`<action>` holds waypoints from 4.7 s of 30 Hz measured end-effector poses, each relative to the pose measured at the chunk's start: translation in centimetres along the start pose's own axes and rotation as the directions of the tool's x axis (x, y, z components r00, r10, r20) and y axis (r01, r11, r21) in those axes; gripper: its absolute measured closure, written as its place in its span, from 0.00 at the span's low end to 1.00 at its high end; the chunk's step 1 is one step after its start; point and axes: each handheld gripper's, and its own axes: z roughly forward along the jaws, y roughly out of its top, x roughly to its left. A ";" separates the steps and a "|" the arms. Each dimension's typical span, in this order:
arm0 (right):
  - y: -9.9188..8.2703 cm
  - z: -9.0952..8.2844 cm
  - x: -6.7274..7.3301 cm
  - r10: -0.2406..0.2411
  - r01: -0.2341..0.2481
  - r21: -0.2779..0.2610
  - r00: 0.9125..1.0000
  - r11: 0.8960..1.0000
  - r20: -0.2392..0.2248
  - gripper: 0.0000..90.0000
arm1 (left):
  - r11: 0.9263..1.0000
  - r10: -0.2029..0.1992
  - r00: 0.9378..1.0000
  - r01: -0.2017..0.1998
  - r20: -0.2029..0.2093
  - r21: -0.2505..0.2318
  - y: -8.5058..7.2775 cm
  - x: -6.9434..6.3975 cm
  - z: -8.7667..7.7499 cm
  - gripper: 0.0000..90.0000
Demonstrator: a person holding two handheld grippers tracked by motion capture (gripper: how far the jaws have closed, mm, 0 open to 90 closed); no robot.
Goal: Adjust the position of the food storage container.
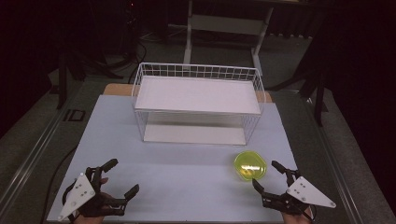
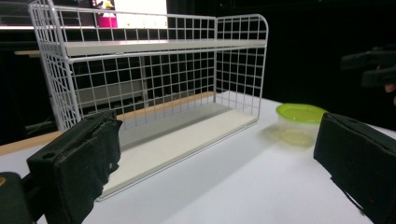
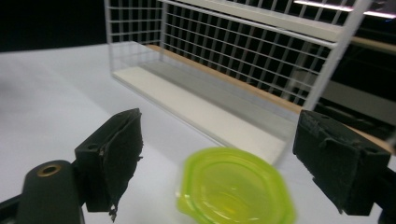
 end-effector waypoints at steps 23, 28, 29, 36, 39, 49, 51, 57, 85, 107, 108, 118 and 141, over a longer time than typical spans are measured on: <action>2.9 1.8 -2.3 0.057 -0.057 0.001 0.997 0.998 -0.057 0.31 | 1.000 0.010 0.999 -0.009 0.034 -0.013 0.3 -0.8 0.2 0.01; 2.1 2.6 -5.4 0.112 -0.112 0.026 0.994 0.993 -0.003 0.55 | 1.000 0.002 0.999 -0.001 0.033 -0.018 0.3 -0.7 0.1 0.01; 2.1 2.6 -5.4 0.112 -0.112 0.026 0.994 0.993 -0.003 0.55 | 1.000 0.002 0.999 -0.001 0.033 -0.018 0.3 -0.7 0.2 0.01; -0.6 3.4 -8.2 0.116 -0.131 0.129 0.987 0.983 0.114 0.79 | 1.000 0.004 0.999 -0.003 0.037 -0.016 0.3 -0.7 0.2 0.01; -1.5 3.5 -8.7 0.130 -0.147 0.150 0.984 0.978 0.119 0.84 | 1.000 0.003 0.999 -0.003 0.038 -0.017 0.3 -0.8 0.2 0.01; -6.1 4.8 -9.2 0.178 -0.204 0.324 0.978 0.924 0.107 1.00 | 1.000 0.015 0.999 -0.014 0.037 -0.016 0.4 -1.0 0.2 0.01; -6.6 5.1 -8.8 0.175 -0.199 0.360 0.980 0.911 0.098 1.00 | 1.000 0.015 0.999 -0.014 0.036 -0.017 0.4 -1.0 0.2 0.01; -7.4 5.8 -7.6 0.191 -0.190 0.411 0.981 0.892 0.039 1.00 | 1.000 0.017 0.999 -0.016 0.035 -0.020 0.4 -1.0 0.2 0.01; -6.1 9.4 -4.9 0.282 -0.215 0.464 0.956 0.859 -0.078 1.00 | 0.999 0.033 0.999 -0.032 0.035 -0.014 0.5 -1.1 0.1 0.01; -5.3 13.9 -0.2 0.312 -0.170 0.518 0.928 0.839 -0.201 1.00 | 0.999 0.042 0.998 -0.042 0.040 -0.008 0.4 -1.2 0.2 0.01; -5.2 14.0 0.0 0.308 -0.166 0.516 0.930 0.840 -0.203 1.00 | 0.999 0.045 0.998 -0.044 0.038 -0.008 0.4 -1.2 0.2 0.01; -4.4 15.2 2.1 0.332 -0.167 0.517 0.910 0.840 -0.247 1.00 | 0.999 0.042 0.998 -0.042 0.040 -0.006 0.4 -1.3 0.2 0.01; -3.2 14.5 2.0 0.302 -0.177 0.472 0.932 0.864 -0.203 1.00 | 0.999 0.042 0.998 -0.042 0.054 0.014 0.3 -1.4 0.4 0.01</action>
